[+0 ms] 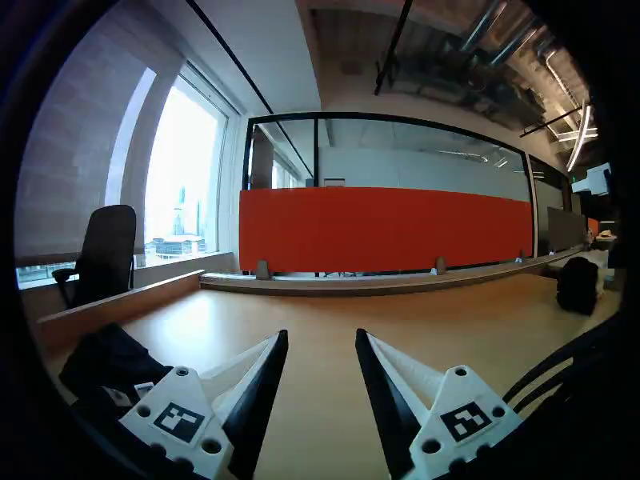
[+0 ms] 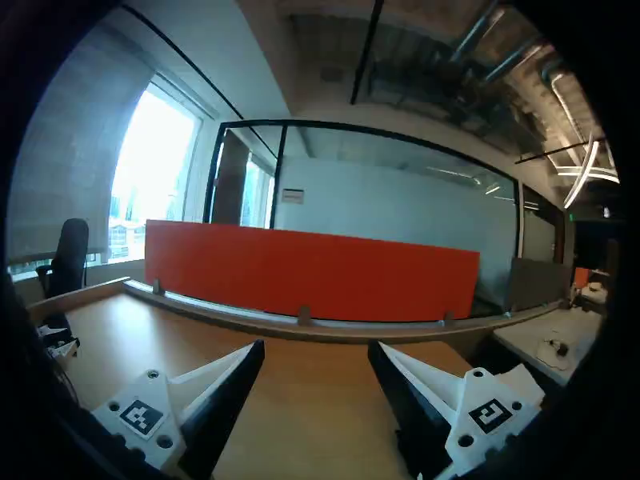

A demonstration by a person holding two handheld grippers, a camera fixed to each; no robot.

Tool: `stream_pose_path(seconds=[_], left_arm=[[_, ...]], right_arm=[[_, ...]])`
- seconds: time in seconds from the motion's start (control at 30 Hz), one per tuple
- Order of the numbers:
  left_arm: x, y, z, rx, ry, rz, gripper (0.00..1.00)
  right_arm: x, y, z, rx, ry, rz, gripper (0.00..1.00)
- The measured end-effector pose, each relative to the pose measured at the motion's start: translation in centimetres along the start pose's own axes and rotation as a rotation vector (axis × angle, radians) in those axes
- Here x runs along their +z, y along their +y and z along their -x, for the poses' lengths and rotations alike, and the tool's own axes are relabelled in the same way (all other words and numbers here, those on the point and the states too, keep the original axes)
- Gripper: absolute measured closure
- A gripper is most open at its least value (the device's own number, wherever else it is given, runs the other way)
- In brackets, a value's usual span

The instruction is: Fold towel

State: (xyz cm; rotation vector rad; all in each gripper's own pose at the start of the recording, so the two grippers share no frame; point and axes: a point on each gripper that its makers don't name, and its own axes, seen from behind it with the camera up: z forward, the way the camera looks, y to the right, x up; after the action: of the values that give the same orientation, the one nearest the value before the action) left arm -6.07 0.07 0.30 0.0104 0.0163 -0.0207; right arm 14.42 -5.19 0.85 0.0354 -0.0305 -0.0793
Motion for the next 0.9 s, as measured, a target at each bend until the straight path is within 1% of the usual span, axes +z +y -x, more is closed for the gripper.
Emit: stream_pose_path(seconds=[0.57,0.73,0.9], left_arm=[[0.1,0.2,0.1,0.002,-0.002,0.006,0.39],[0.2,0.2,0.1,0.003,-0.003,0.006,0.39],[0.2,0.2,0.2,0.003,-0.002,0.006,0.39]], right_arm=[[0.0,0.3,0.2,0.004,0.002,0.008,0.00],[0.0,0.7,-0.1,0.008,0.014,0.015,0.00],[0.0,1.7,-0.4,0.010,0.031,0.026,0.00]])
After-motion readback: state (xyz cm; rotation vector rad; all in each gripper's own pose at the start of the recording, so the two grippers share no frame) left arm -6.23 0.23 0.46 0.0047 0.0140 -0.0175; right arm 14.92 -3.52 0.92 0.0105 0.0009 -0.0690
